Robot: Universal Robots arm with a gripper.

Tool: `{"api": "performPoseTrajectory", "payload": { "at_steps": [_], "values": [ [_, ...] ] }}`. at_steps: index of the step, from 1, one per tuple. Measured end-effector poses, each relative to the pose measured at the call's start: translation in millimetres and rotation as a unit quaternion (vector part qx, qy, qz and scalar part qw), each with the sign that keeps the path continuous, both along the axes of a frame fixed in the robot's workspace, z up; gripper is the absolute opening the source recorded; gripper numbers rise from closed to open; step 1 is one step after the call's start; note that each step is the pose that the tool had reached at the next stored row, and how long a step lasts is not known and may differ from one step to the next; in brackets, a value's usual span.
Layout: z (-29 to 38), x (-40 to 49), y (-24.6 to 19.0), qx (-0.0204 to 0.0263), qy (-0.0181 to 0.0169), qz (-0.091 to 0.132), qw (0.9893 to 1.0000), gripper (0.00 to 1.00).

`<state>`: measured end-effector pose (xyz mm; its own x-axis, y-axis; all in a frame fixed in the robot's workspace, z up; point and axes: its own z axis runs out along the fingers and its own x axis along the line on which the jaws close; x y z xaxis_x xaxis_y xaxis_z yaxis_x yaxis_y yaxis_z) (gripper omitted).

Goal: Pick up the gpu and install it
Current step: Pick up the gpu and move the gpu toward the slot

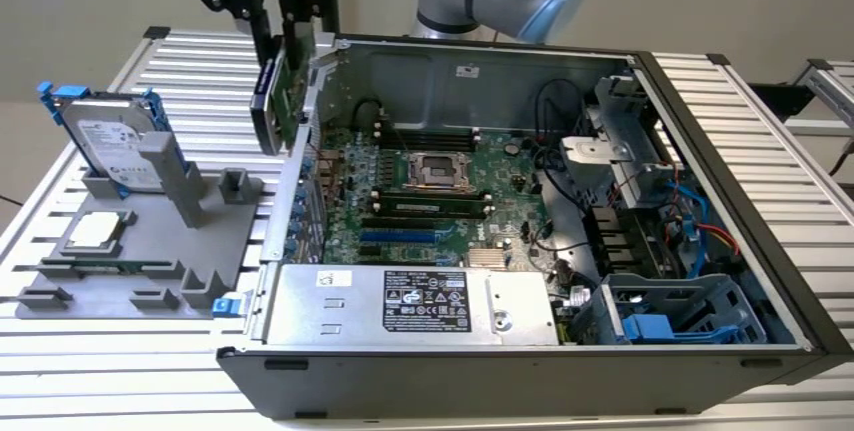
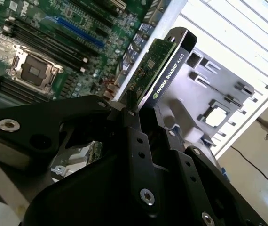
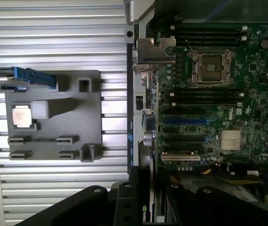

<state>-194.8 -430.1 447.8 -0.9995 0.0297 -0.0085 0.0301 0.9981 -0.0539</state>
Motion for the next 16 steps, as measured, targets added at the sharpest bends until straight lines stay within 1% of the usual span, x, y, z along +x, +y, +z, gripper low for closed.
{"api": "performPoseTrajectory", "payload": {
  "at_steps": [16],
  "values": [
    [0.0, 29.4, 0.0, 0.0, 0.0, 0.0, 1.0, 0.0]
  ]
}}
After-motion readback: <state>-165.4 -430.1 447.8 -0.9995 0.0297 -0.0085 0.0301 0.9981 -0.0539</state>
